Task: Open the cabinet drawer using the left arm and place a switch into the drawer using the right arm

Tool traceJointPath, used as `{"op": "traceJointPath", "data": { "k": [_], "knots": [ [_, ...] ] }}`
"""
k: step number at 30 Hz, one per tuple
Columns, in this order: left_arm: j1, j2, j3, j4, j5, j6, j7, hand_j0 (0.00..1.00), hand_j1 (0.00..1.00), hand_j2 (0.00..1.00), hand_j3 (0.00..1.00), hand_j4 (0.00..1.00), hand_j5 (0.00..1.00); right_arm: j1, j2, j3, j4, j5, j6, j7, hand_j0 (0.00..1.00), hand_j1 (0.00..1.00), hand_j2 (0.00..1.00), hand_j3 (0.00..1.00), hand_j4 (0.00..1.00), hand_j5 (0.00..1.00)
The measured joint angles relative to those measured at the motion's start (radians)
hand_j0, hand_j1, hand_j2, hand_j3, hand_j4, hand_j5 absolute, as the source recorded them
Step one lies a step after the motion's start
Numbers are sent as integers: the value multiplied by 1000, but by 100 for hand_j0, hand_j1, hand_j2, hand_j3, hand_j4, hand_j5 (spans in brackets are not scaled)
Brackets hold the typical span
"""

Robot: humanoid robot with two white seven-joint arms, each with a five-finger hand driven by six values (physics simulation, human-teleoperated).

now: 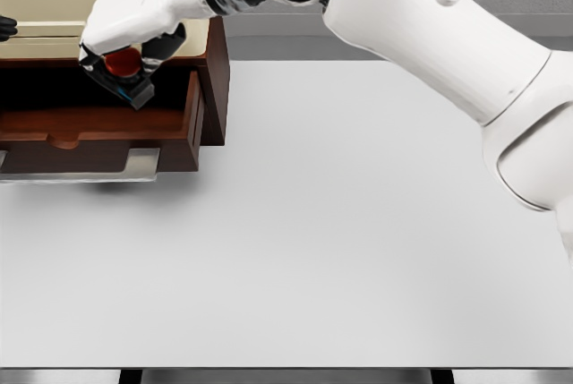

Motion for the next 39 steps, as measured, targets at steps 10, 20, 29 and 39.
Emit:
{"op": "traceJointPath", "data": {
  "k": [10, 20, 29, 39],
  "knots": [
    [0, 0, 0, 0, 0, 0, 0, 100, 100, 100, 100, 100, 100, -9, 31, 35, 115, 10, 0, -1, 45, 45, 45, 45, 45, 45],
    [0, 0, 0, 1, 0, 0, 0, 100, 100, 100, 100, 100, 100, -15, 32, 76, 117, 12, 0, -1, 89, 89, 89, 89, 89, 89],
    [0, 0, 0, 1, 0, -1, 0, 100, 100, 100, 100, 100, 100, -20, 32, 66, 28, 15, 0, -1, 100, 100, 100, 100, 100, 100],
    [-8, -3, 5, -2, 2, 0, 0, 100, 100, 100, 100, 100, 100, 282, -455, -246, -432, 15, 0, -1, 100, 100, 100, 100, 100, 100]
  ]
}}
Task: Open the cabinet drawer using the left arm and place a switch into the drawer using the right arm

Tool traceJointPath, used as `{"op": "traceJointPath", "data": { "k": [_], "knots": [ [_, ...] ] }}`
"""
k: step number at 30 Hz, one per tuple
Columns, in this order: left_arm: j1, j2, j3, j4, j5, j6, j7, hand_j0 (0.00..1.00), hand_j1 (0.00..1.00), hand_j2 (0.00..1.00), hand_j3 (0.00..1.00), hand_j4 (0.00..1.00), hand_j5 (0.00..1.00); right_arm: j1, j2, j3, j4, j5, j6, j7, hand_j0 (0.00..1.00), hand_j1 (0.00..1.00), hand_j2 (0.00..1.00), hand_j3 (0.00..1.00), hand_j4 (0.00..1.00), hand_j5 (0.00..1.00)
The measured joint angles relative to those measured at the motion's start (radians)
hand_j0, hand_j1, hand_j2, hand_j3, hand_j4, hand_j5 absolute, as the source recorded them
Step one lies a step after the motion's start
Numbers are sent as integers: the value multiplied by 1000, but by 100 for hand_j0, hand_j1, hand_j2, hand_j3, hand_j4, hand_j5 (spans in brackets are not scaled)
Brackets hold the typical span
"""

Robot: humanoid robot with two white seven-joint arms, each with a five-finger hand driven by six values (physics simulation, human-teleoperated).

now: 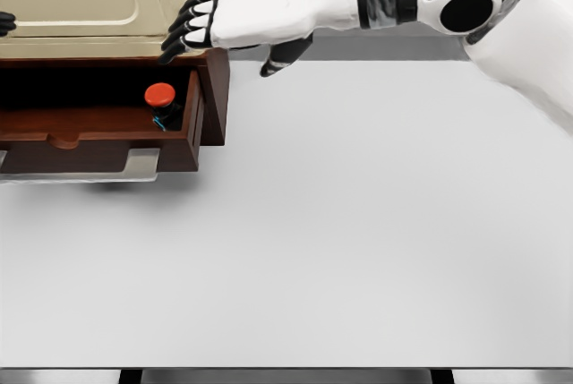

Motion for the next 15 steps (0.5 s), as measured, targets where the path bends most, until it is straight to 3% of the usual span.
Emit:
{"op": "traceJointPath", "data": {
  "k": [4, 6, 9, 15],
  "knots": [
    [-9, -48, 1, 0, 1, 14, 0, 100, 100, 100, 100, 100, 100, 254, -285, -97, -33, -3, 3, 0, 100, 100, 100, 100, 100, 100],
    [-11, -83, 2, 0, -2, 19, 0, 100, 100, 100, 100, 100, 100, 336, -372, -163, -21, 12, -2, 1, 100, 100, 100, 100, 100, 100],
    [-9, -133, 2, 0, -24, 21, 0, 100, 100, 100, 100, 100, 100, 388, -427, -222, -9, 35, -1, 0, 100, 100, 100, 100, 100, 100],
    [-8, -234, 0, -1, -56, 19, 0, 100, 100, 100, 100, 100, 100, 390, -449, -238, -3, 47, 0, 0, 100, 100, 100, 100, 100, 100]
  ]
}}
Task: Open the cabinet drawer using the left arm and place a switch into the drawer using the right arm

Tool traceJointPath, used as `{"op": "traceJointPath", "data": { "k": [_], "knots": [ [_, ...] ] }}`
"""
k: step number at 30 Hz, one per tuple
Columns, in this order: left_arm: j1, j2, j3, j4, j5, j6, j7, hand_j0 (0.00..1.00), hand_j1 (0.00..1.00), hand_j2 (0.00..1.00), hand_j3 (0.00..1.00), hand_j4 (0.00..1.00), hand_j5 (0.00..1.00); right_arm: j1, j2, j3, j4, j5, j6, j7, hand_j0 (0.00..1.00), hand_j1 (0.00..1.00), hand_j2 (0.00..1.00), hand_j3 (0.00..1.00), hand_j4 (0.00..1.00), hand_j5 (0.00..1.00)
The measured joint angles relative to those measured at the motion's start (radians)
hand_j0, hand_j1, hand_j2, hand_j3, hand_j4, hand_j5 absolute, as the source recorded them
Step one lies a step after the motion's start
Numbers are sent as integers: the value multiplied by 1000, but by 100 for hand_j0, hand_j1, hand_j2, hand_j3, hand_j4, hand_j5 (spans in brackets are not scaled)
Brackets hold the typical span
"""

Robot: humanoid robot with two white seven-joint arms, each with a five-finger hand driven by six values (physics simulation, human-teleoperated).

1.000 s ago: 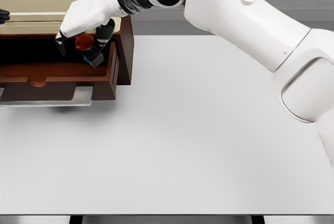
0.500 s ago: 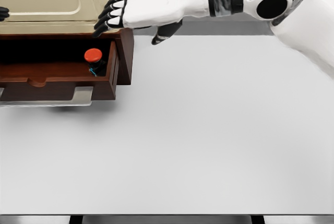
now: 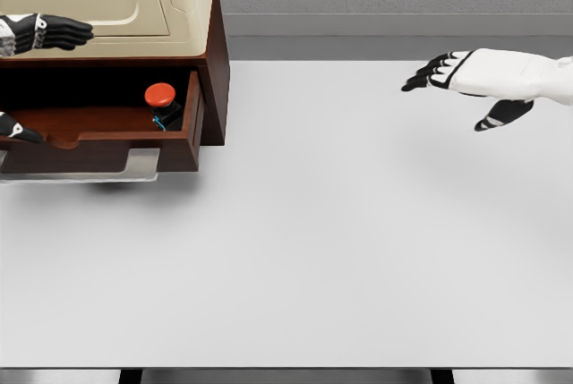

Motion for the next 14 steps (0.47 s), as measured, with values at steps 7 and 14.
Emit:
{"op": "traceJointPath", "data": {
  "k": [7, 14],
  "knots": [
    [8, -75, -7, -1, -7, -3, 0, 100, 100, 100, 100, 100, 100, 8, 8, 9, 1, 4, 0, 0, 100, 100, 100, 100, 100, 100],
    [11, -106, -14, -1, -10, -5, 0, 100, 100, 100, 100, 100, 100, 8, 14, 27, 1, 5, 0, 0, 100, 100, 100, 100, 100, 100]
  ]
}}
